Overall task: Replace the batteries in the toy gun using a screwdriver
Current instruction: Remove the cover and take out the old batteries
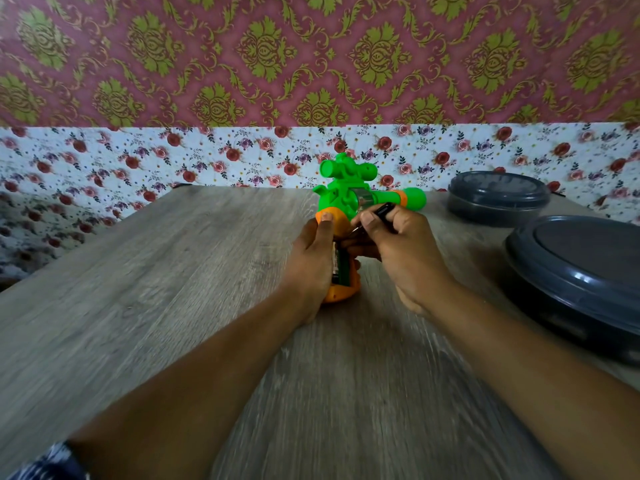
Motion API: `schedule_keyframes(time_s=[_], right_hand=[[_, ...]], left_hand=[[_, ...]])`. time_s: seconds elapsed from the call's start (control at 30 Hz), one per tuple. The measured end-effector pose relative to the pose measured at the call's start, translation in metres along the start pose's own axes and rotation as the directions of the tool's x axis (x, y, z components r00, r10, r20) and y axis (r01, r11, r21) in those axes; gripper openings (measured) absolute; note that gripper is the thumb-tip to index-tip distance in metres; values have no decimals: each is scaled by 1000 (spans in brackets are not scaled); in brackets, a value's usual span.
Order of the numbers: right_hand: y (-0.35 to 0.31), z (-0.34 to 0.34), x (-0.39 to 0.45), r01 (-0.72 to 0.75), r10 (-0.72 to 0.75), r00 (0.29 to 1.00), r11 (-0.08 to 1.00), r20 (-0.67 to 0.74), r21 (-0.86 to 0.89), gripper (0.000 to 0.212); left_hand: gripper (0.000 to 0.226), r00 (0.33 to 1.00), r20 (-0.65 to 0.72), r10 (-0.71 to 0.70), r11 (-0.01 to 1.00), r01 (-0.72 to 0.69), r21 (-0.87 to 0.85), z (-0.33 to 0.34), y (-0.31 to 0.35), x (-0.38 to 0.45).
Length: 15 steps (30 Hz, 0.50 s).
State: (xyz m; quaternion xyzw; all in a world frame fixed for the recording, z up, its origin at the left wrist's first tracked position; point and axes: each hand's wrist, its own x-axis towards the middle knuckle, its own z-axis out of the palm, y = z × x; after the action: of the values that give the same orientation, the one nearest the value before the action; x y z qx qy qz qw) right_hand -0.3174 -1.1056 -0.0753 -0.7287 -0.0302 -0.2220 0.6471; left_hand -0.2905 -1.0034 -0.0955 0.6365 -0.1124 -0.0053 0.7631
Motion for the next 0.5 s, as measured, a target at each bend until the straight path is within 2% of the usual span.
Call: schedule_keyframes(time_s=[0.13, 0.3, 0.4, 0.5], right_hand=[[-4, -1, -1, -11, 8, 999, 998, 45, 70, 23], [-7, -1, 0, -22, 17, 997, 998, 78, 66, 23], [-7, -2, -1, -11, 8, 998, 999, 64, 45, 22], [-5, 0, -3, 88, -84, 995, 994, 51, -69, 17]], left_hand=[[18, 999, 33, -16, 999, 18, -46, -1, 0, 0], [16, 998, 59, -35, 998, 38, -52, -3, -1, 2], [23, 997, 65, -48, 997, 51, -57, -4, -4, 4], [34, 995, 79, -68, 996, 72, -50, -5, -9, 8]])
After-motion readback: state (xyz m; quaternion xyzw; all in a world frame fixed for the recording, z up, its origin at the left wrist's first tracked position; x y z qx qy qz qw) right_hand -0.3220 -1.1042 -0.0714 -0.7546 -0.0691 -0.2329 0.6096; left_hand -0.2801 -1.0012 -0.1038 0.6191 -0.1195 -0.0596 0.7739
